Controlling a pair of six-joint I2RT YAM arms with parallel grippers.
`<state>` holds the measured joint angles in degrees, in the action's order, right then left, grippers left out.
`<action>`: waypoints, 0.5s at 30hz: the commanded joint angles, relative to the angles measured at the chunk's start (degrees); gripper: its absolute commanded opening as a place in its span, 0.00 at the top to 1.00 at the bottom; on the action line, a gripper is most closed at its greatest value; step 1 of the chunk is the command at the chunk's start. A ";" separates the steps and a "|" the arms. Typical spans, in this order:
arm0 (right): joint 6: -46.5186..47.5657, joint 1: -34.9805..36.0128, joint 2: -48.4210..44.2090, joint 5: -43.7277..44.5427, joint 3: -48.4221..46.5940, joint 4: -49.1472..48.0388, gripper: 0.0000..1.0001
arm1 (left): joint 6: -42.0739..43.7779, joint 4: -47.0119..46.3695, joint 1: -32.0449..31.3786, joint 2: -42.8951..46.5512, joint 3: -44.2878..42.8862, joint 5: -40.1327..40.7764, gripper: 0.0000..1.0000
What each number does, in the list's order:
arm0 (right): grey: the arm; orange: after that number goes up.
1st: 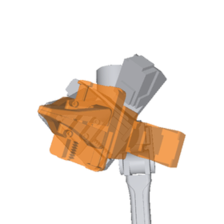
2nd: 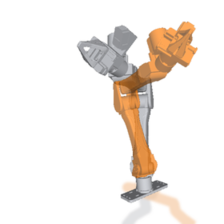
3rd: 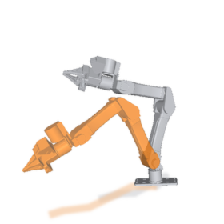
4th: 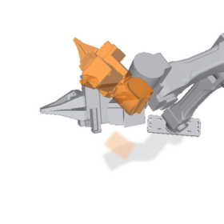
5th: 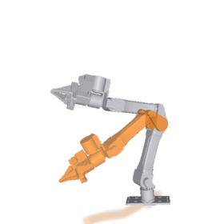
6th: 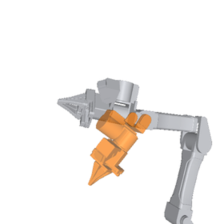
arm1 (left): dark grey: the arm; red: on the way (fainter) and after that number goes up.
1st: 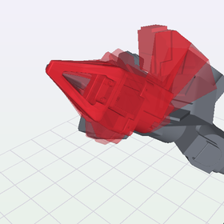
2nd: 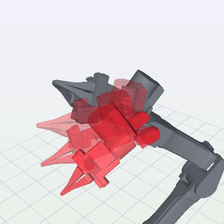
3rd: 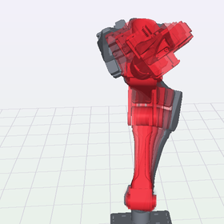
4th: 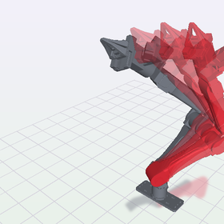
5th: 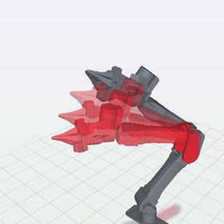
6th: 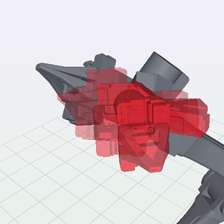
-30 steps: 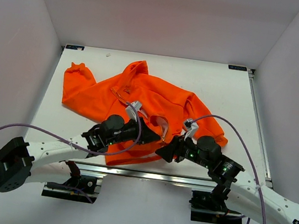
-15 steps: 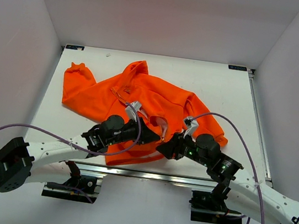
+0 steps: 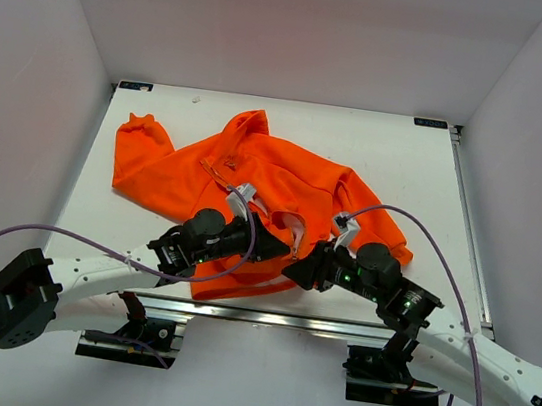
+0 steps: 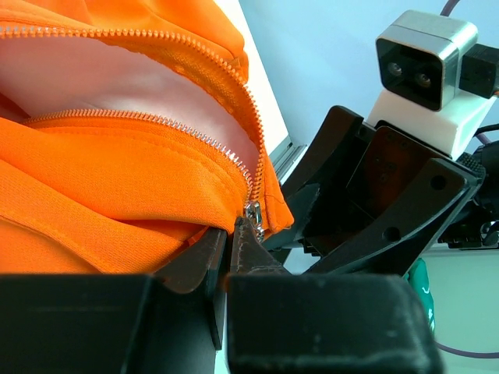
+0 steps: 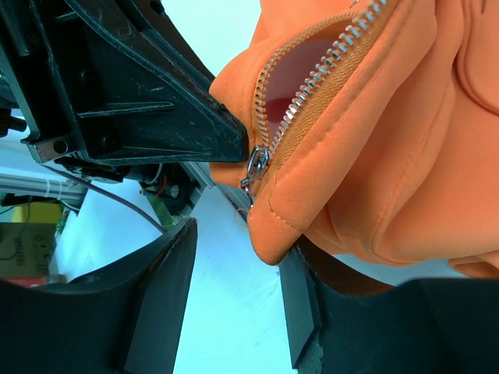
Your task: Zip up the jacket
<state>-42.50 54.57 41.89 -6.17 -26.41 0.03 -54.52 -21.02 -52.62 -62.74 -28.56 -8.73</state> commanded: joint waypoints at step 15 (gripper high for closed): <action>-2.85 0.45 -1.10 -1.12 -3.20 1.97 0.51 | -0.41 -0.43 -0.03 1.57 0.25 1.17 1.00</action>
<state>-44.66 54.57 42.30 -7.22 -26.50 0.47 -54.57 -20.97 -52.62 -62.67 -28.51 -8.60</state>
